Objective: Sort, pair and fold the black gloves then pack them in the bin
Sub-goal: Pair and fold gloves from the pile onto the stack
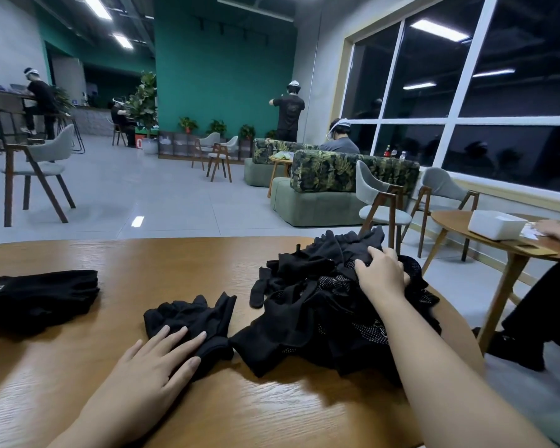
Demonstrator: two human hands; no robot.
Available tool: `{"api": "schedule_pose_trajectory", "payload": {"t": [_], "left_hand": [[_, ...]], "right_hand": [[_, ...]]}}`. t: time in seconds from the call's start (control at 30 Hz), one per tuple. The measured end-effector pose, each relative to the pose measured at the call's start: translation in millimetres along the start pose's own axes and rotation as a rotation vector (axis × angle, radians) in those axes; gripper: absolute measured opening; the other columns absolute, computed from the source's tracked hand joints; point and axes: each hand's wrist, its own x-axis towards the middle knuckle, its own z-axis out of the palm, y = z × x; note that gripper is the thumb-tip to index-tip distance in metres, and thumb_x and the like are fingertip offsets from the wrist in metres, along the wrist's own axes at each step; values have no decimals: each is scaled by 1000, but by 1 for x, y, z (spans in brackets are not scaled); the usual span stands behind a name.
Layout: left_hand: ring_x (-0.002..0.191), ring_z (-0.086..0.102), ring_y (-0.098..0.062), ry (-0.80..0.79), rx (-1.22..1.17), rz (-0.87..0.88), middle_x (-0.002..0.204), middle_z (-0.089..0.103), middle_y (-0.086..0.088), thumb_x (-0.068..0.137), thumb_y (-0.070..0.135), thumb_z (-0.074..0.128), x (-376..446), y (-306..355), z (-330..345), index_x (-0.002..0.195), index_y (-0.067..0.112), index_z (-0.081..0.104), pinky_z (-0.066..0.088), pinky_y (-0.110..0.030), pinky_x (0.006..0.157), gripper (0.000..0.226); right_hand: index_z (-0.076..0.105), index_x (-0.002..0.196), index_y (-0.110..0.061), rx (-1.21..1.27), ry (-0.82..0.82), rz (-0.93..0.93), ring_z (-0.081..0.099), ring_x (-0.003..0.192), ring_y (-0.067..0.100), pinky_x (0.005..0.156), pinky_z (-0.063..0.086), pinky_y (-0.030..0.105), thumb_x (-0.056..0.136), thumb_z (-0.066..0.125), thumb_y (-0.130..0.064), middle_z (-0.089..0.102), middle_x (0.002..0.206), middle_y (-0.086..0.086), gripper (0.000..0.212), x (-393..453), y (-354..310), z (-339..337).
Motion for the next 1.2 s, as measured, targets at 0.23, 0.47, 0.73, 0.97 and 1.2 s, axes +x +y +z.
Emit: {"api": "schedule_pose_trajectory", "payload": {"t": [0.23, 0.47, 0.73, 0.97, 1.2], "left_hand": [[131, -13, 11, 12, -9, -3, 147, 1, 33, 41, 85, -35, 1, -2, 2, 124, 71, 11, 1, -26, 115, 96], [133, -12, 9, 14, -15, 6, 142, -4, 35, 49, 83, -32, -1, 0, 0, 121, 74, 6, 1, -26, 115, 82], [141, -4, 1, 69, -70, 26, 150, 13, 28, 47, 87, -31, 5, -10, 8, 109, 79, 22, 10, -28, 114, 82], [138, -6, 4, 48, -51, 40, 150, 7, 29, 42, 85, -36, 3, -5, 2, 114, 76, 16, 9, -26, 114, 89], [135, 30, -2, 316, -151, 126, 137, 30, 29, 79, 81, 7, 1, -8, 5, 127, 52, 44, 28, -27, 103, 67]], "right_hand": [[54, 132, -9, 270, 289, -340, 47, 113, 28, 97, 36, 31, 92, 50, 2, 51, 124, 9, 42, -8, 2, -3], [64, 109, -7, 351, 36, -161, 58, 98, 21, 85, 46, 30, 81, 71, -14, 62, 106, 7, 29, -10, -12, -4], [64, 93, -19, 299, 170, -145, 58, 87, 29, 66, 49, 36, 91, 56, -23, 65, 82, 3, 8, -14, -19, -6], [60, 108, -6, 528, 373, -396, 49, 91, 12, 79, 35, 19, 93, 53, -5, 61, 102, 6, 17, -26, -49, -23], [62, 100, -5, 610, 334, -669, 46, 86, -1, 81, 31, -1, 85, 58, 5, 58, 94, -4, 18, -73, -90, -8]]}}
